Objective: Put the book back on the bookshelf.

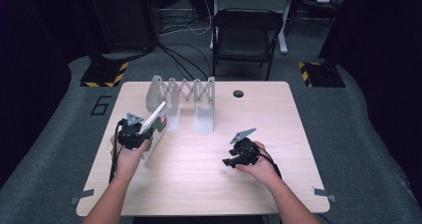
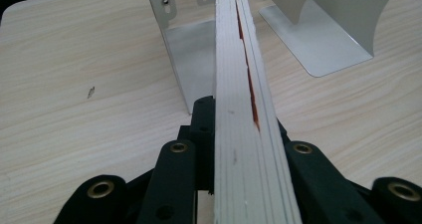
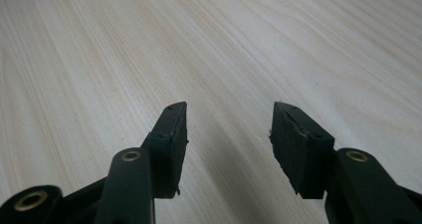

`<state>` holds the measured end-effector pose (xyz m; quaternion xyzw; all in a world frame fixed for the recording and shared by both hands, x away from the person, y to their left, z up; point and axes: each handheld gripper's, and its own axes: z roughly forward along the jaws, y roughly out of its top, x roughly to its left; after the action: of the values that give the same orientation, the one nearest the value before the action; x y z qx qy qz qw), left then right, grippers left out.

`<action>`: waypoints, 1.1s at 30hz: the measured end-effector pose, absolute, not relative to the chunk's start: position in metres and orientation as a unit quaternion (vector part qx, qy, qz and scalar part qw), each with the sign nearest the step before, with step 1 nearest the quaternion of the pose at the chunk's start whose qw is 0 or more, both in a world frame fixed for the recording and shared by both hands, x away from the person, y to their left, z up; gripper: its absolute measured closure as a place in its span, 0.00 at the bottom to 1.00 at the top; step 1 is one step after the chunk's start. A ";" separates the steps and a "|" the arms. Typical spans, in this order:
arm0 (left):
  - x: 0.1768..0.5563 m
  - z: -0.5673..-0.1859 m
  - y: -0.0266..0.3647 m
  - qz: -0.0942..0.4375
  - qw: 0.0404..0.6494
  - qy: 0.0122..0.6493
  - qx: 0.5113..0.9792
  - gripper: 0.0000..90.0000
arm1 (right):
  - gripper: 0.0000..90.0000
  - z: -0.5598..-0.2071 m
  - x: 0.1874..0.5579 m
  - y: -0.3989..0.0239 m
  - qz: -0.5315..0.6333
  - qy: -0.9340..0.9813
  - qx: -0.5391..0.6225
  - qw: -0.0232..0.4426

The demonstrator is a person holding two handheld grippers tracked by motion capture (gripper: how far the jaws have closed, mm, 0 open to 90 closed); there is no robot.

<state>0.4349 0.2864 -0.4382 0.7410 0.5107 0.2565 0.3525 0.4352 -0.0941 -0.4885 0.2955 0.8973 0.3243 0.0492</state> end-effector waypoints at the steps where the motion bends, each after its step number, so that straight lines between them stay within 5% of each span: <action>1: 0.435 -0.438 0.286 0.253 0.352 0.511 0.742 0.84 | 0.54 -0.489 0.435 -0.094 0.324 0.898 0.295 0.050; 33: 0.457 -0.439 0.273 0.278 0.336 0.541 0.719 0.84 | 0.54 -0.488 0.432 -0.092 0.322 0.897 0.300 0.052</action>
<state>0.4567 0.2729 -0.4391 0.7194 0.5409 0.2775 0.3360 0.4320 -0.0920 -0.4880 0.2996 0.8966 0.3218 0.0524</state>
